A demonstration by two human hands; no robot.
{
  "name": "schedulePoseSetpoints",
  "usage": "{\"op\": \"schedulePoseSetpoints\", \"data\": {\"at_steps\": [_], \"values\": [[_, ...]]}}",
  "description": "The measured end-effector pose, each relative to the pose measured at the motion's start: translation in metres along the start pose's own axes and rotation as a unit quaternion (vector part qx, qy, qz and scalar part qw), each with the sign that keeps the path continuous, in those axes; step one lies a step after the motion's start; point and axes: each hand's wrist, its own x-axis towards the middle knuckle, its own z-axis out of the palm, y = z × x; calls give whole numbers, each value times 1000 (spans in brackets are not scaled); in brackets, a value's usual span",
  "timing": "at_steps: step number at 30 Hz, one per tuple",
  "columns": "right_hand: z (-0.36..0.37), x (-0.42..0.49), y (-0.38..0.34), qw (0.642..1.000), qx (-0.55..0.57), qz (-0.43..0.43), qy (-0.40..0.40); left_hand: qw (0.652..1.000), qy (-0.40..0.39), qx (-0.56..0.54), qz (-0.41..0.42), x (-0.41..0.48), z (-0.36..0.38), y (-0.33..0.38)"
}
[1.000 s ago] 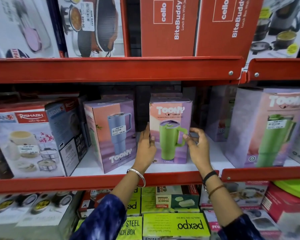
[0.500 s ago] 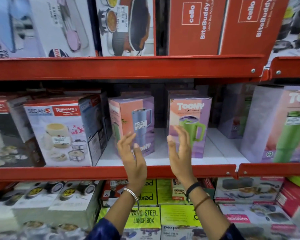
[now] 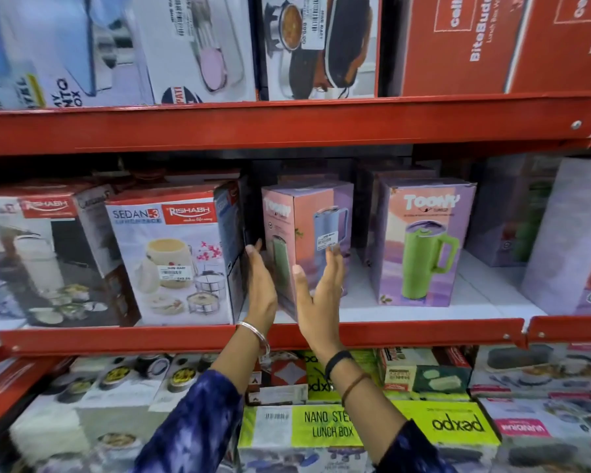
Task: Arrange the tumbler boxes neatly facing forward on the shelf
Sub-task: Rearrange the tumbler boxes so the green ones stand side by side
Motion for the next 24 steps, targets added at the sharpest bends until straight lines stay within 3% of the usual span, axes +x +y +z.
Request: {"op": "schedulePoseSetpoints", "data": {"at_steps": [8, 12, 18, 21, 24], "values": [[12, 3, 9, 994, -60, -12, 87, 998, -34, 11, -47, 14, 0, 3], [3, 11, 11, 990, -27, -20, 140, 997, -38, 33, -57, 3, 3, 15], [-23, 34, 6, 998, -3, -30, 57, 994, -83, 35, -70, -15, 8, 39], [-29, 42, 2, 995, -82, -41, 25, 993, -108, 34, -45, -19, 10, 49], [-32, 49, 2, 989, -136, -35, 47, 987, -147, 48, -41, -19, 11, 54]]}}
